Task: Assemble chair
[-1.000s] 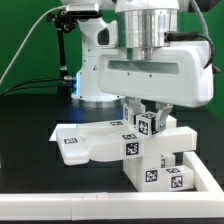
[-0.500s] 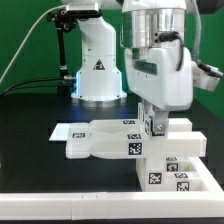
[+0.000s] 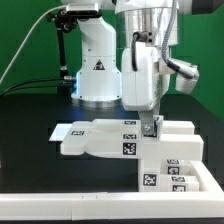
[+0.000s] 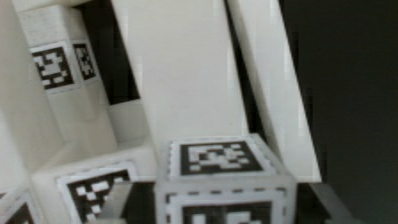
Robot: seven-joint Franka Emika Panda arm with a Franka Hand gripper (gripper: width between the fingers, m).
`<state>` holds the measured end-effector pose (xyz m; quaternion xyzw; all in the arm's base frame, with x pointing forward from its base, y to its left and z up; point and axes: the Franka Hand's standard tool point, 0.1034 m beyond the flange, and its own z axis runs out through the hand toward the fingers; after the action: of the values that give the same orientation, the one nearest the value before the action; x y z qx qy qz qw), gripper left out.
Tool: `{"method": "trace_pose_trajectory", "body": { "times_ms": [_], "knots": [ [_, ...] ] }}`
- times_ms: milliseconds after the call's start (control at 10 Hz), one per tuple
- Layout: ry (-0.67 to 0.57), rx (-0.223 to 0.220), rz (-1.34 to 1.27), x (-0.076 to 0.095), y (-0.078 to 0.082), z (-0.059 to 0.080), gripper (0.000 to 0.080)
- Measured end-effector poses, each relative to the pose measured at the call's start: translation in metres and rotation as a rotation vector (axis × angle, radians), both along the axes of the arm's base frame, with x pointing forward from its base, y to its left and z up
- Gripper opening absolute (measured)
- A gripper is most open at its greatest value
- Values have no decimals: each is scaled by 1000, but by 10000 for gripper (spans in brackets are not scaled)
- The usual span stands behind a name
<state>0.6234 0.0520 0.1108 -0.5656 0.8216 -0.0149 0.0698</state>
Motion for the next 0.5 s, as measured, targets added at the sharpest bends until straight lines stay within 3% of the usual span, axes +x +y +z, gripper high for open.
{"method": "trace_pose_trajectory", "body": {
  "times_ms": [200, 300, 400, 500],
  "knots": [
    [2, 3, -47, 0, -3, 0, 282],
    [1, 2, -37, 0, -2, 0, 389],
    [1, 2, -34, 0, -2, 0, 389],
    [1, 0, -25, 0, -2, 0, 561]
  ]
}}
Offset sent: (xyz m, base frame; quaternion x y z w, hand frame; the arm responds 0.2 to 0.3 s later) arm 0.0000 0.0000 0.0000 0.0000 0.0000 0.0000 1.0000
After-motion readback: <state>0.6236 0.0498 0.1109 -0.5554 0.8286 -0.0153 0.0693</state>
